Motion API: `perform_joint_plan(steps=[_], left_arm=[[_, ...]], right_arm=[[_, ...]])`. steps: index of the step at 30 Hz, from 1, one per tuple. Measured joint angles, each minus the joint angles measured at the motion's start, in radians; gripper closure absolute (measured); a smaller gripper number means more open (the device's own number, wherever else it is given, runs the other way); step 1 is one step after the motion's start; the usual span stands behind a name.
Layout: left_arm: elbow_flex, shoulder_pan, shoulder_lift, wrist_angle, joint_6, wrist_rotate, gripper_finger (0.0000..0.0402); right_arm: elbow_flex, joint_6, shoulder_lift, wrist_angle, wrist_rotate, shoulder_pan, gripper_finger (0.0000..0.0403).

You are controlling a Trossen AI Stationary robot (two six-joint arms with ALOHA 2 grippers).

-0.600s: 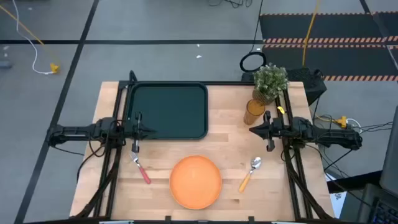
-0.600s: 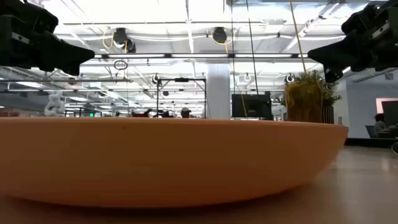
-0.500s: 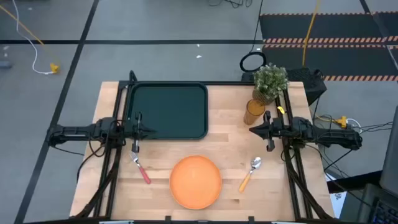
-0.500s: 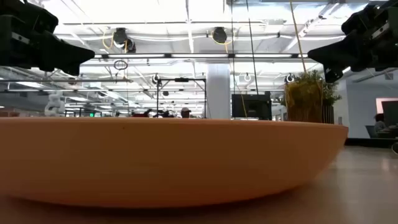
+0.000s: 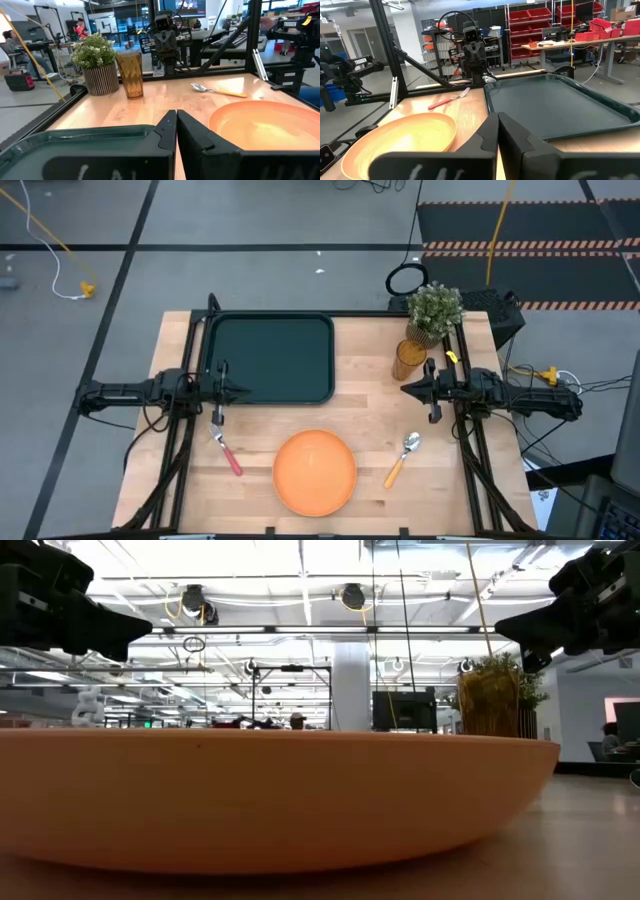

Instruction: Pick and place plate/cup/fork/spoon on tray

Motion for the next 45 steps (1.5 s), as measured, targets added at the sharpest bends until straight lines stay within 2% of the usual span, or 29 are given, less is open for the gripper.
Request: perform_joint_plan(steps=[26, 34, 45], left_arm=[[-0.001, 0.001, 0.0, 0.013, 0.0, -0.011, 0.0385], [-0.001, 0.001, 0.0, 0.018, 0.045, -0.01, 0.0385], [-0.001, 0.001, 0.0, 0.068, -0.18, -0.009, 0.0385]], right_arm=[[0.0, 0.0, 0.0, 0.0, 0.0, 0.0, 0.0403], [0.0, 0.0, 0.0, 0.0, 0.0, 0.0, 0.0403], [0.0, 0.0, 0.0, 0.0, 0.0, 0.0, 0.0403]])
